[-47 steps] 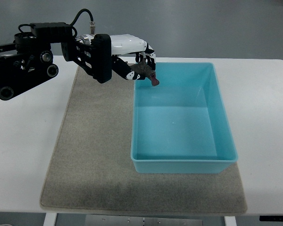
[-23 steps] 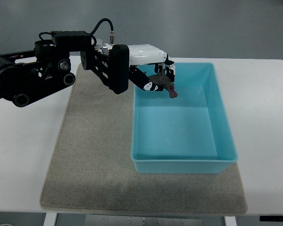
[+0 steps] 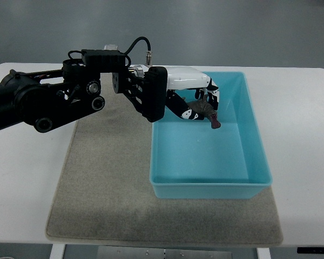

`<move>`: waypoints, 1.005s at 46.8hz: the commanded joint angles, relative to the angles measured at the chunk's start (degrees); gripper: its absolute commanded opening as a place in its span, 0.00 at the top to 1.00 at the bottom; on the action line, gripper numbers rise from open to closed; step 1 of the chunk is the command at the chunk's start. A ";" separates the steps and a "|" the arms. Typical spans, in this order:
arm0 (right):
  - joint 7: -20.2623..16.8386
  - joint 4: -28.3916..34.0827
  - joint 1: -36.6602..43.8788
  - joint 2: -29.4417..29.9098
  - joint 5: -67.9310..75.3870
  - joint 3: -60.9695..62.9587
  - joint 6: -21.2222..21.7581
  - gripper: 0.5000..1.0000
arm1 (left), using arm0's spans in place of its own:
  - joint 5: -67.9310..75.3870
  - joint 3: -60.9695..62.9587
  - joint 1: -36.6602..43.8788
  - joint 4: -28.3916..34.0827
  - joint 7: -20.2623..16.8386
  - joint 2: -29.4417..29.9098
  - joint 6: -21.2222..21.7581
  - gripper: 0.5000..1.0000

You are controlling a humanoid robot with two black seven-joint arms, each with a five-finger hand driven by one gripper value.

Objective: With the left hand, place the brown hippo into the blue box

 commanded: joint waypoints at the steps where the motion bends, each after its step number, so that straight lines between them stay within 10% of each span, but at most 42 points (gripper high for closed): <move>1: 0.00 0.00 0.00 0.00 0.02 0.00 0.00 0.13 | -0.04 0.08 0.74 0.14 0.10 -0.80 0.09 1.00; 13: 0.00 0.00 0.00 0.00 0.02 0.00 0.00 0.13 | -0.13 0.08 2.41 0.49 0.28 -1.68 1.40 1.00; 18: 0.00 0.00 0.00 0.00 0.02 0.00 0.00 0.13 | -0.31 0.17 3.03 0.49 0.28 -1.77 2.46 0.54; 29: 0.00 0.00 0.00 0.00 0.02 0.00 0.00 0.13 | -0.31 0.34 3.56 0.49 0.28 -2.12 2.46 0.47; 33: 0.00 0.00 0.00 0.00 0.02 0.00 0.00 0.13 | -0.39 0.26 3.73 0.49 0.36 -2.12 2.55 0.24; 47: 0.00 0.00 0.00 0.00 0.02 0.00 0.00 0.13 | -0.48 -0.01 3.73 1.28 0.36 -2.12 2.72 0.23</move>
